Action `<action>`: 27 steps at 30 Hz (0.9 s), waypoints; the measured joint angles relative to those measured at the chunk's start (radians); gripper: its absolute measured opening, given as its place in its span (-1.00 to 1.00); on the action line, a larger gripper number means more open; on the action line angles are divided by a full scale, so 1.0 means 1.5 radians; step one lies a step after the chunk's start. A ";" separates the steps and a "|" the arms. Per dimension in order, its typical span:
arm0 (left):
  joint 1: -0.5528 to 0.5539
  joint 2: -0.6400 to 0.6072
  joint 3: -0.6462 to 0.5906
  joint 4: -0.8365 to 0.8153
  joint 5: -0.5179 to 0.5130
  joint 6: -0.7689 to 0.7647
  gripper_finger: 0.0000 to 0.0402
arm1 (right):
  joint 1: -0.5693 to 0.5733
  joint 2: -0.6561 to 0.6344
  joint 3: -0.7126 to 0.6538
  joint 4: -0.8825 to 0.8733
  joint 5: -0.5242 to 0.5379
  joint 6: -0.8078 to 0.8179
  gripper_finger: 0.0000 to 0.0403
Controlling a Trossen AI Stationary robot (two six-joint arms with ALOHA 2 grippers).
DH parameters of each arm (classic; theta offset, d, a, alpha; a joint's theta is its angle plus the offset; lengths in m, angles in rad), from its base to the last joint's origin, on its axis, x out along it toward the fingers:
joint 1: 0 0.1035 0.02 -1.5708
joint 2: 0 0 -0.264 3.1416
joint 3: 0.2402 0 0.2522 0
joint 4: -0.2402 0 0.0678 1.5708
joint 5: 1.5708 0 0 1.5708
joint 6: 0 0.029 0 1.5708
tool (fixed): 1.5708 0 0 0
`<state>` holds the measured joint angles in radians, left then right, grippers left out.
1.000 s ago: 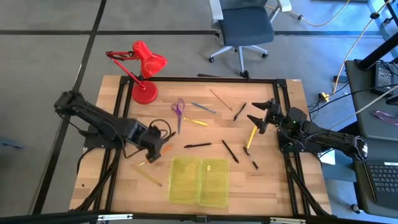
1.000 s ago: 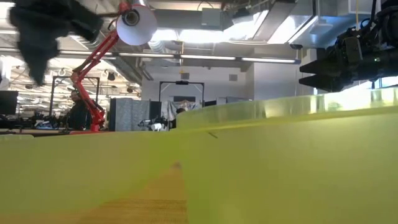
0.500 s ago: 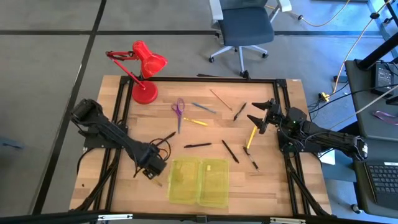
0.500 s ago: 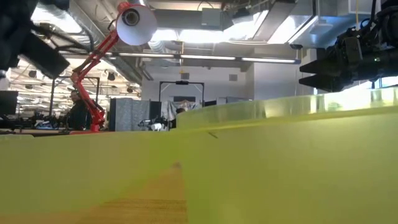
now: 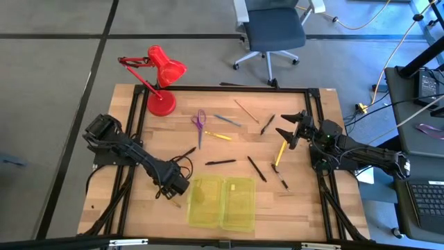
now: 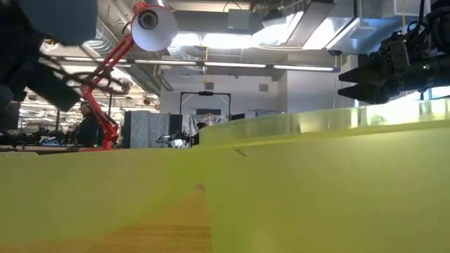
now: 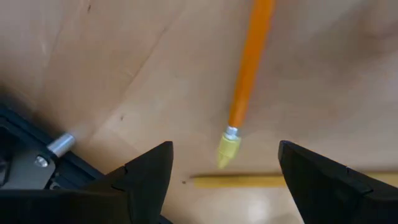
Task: Pick & place school supplies into a supply box
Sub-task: Put the orange pencil into the yellow supply box
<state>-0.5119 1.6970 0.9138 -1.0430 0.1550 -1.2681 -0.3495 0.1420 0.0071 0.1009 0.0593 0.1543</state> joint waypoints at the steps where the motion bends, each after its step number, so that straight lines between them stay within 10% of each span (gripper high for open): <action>1: 0.002 0.000 -0.012 0.016 0.006 0.004 0.36 | 0.000 0.000 0.000 0.000 0.000 0.000 0.79; 27: 0.003 -0.044 -0.082 0.128 0.003 0.040 -0.63 | 0.000 0.000 0.000 -0.001 0.000 -0.004 0.79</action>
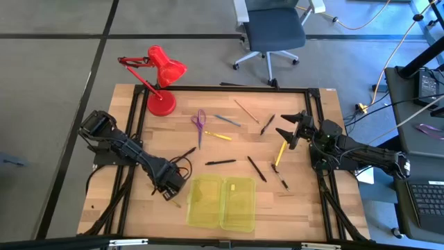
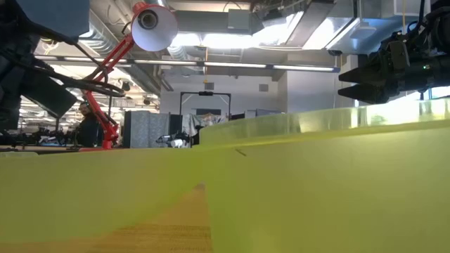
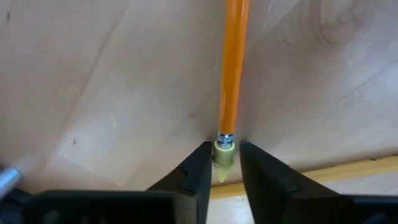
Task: Pick & place school supplies into a supply box
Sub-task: Put the orange pencil into the yellow supply box
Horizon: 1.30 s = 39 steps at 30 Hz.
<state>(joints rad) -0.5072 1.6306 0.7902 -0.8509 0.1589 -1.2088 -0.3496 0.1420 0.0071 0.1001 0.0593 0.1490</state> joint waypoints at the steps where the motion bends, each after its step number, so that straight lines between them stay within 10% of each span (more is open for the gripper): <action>1: 0.000 0.000 0.000 0.000 -0.002 0.013 -0.67 | 0.000 0.000 0.000 0.000 0.000 0.000 0.79; 21: -0.042 -0.031 0.001 0.012 -0.051 -0.053 -0.91 | 0.000 0.000 0.000 -0.013 -0.001 -0.066 0.79; 31: -0.057 -0.132 0.075 0.029 -0.283 -0.160 -0.91 | 0.000 0.000 0.000 -0.031 -0.006 -0.066 0.79; 39: 0.004 -0.095 0.172 0.232 -0.337 0.107 -0.91 | 0.000 0.000 0.000 -0.034 -0.006 -0.067 0.79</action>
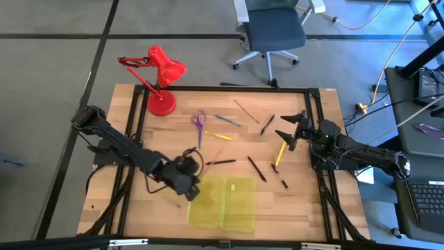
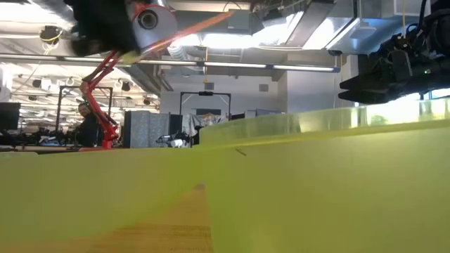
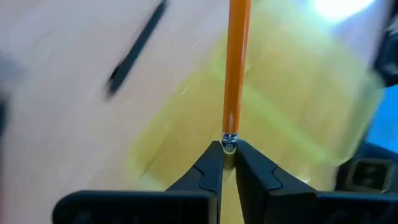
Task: Pick & place school supplies into a supply box
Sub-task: Put the orange pencil into the yellow supply box
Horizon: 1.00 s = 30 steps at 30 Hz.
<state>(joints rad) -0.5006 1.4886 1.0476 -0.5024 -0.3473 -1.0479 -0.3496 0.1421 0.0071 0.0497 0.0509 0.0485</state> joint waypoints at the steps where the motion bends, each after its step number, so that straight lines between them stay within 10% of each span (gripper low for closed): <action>1: 0.009 0.012 0.017 0.022 0.002 0.027 -0.91 | 0.000 0.000 0.000 0.000 0.000 0.000 0.79; 18: 0.023 0.299 0.298 0.060 0.178 -0.185 -0.92 | 0.000 0.000 0.000 -0.012 -0.001 -0.001 0.79; 30: -0.002 0.414 0.350 0.053 0.259 -0.339 -0.92 | 0.000 0.000 0.000 -0.013 -0.018 0.003 0.79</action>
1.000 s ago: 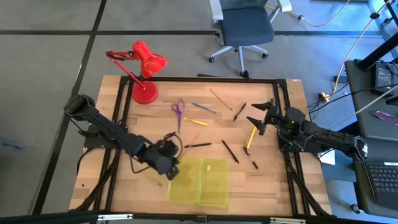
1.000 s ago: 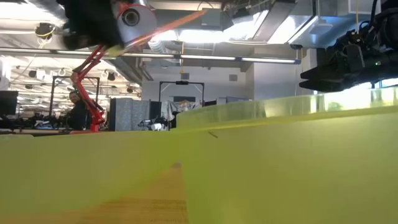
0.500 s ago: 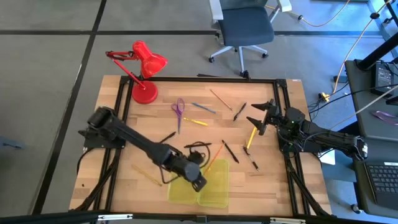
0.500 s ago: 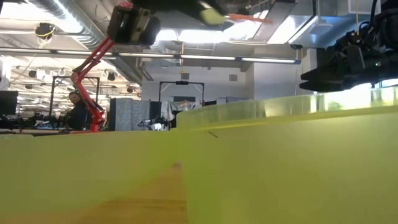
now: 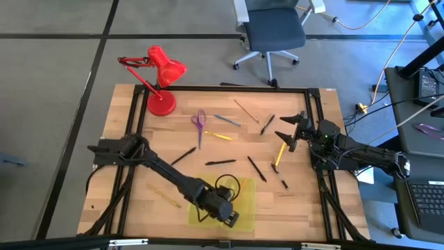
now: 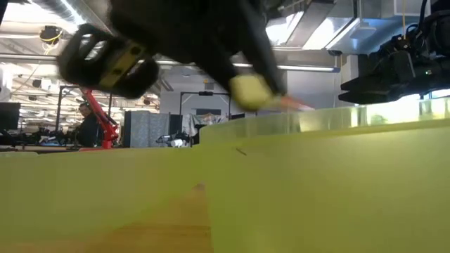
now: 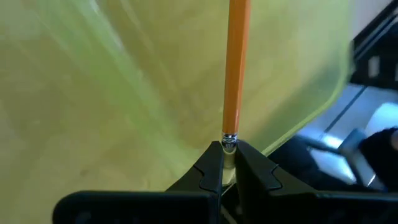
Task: Pick & place school supplies into a supply box
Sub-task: Put the orange pencil into the yellow supply box
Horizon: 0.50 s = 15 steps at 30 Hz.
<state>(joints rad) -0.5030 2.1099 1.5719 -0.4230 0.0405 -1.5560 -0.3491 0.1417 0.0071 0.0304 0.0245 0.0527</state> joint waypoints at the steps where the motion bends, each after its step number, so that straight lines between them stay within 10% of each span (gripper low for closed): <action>1: -0.001 0.004 0.000 0.000 0.006 0.007 -0.92 | 0.000 0.000 0.000 -0.002 -0.001 0.004 0.79; 15: 0.020 0.010 0.000 0.004 0.066 0.021 -0.91 | 0.000 0.000 0.000 -0.002 -0.001 0.031 0.79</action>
<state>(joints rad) -0.4729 2.1254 1.5719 -0.4168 0.1400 -1.5242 -0.3492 0.1417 0.0071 0.0280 0.0227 0.0993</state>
